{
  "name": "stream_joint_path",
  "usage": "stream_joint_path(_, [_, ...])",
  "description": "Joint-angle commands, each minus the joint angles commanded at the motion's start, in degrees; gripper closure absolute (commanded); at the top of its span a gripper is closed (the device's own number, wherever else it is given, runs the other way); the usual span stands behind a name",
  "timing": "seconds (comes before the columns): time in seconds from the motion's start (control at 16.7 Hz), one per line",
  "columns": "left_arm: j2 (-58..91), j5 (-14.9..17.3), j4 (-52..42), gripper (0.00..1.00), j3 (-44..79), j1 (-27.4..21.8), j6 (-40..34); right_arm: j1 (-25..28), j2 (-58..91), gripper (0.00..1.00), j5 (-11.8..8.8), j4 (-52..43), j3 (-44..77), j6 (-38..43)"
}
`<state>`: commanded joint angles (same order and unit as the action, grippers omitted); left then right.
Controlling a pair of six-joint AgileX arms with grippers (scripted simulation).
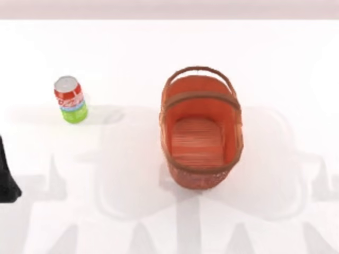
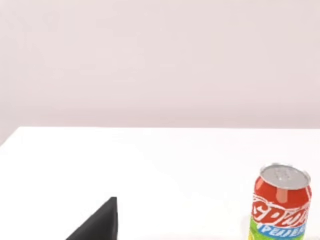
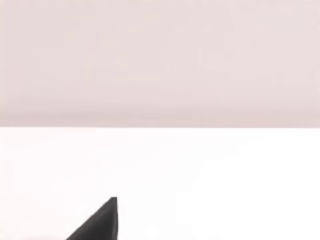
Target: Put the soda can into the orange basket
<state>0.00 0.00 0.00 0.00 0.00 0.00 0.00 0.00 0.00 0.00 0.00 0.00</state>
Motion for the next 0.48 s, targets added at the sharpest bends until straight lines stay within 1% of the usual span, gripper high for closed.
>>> stream_joint_path(0.24, [1.67, 0.38, -1.34, 0.0, 1.6, -0.56, 0.6, 0.0, 0.0, 0.0, 0.0, 0.0, 0.0, 0.0])
stream_joint_path(0.48, [11.41, 1.8, -8.86, 0.0, 11.13, -2.96, 3.99, 0.0, 0.0, 0.0, 0.0, 0.0, 0.0, 0.0])
